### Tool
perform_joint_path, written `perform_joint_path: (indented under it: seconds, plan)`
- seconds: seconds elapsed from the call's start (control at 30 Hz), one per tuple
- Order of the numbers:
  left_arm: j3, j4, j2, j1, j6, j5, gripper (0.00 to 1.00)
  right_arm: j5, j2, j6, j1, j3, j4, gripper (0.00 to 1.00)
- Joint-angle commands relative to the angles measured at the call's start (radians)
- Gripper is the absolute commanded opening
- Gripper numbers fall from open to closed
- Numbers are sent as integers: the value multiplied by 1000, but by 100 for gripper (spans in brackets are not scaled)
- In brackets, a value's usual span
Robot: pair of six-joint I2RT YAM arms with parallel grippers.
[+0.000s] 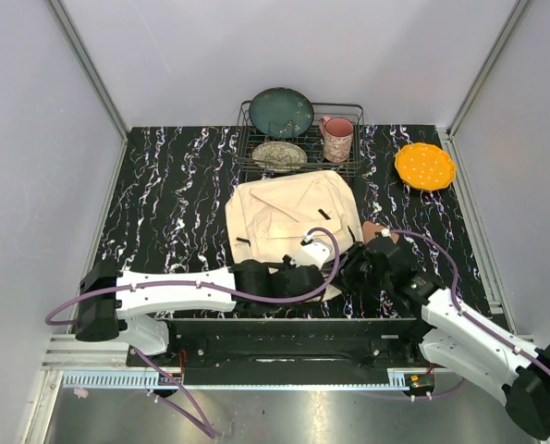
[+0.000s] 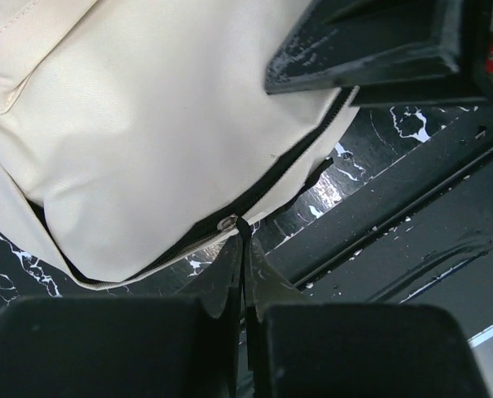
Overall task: Pack the student bag
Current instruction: Zip the student bag at the center of the board.
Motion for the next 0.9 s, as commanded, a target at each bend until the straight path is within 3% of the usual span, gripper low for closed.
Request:
perform_joint_path:
  seconds: [0.0, 0.03, 0.07, 0.13, 0.3, 0.53, 0.87]
  plan:
    - [46, 63, -12, -20, 15, 11, 0, 79, 66, -39, 7, 89, 84, 38]
    - [37, 61, -16, -21, 13, 9, 0, 105, 72, -54, 7, 121, 65, 21]
    - [29, 57, -21, -21, 7, 6, 0, 122, 75, -71, 6, 133, 29, 11]
    - [2, 44, -41, -21, -4, -9, 0, 169, 57, -85, 7, 143, -5, 0]
    - [-71, -31, -116, -18, -51, -92, 0, 252, -18, -129, 6, 141, -117, 0]
    - [-212, -118, -235, 28, -109, -147, 0, 254, -28, -146, 4, 110, -136, 0]
    - [-311, -166, -364, 224, -94, -124, 0, 291, -18, -200, -2, 160, -188, 0]
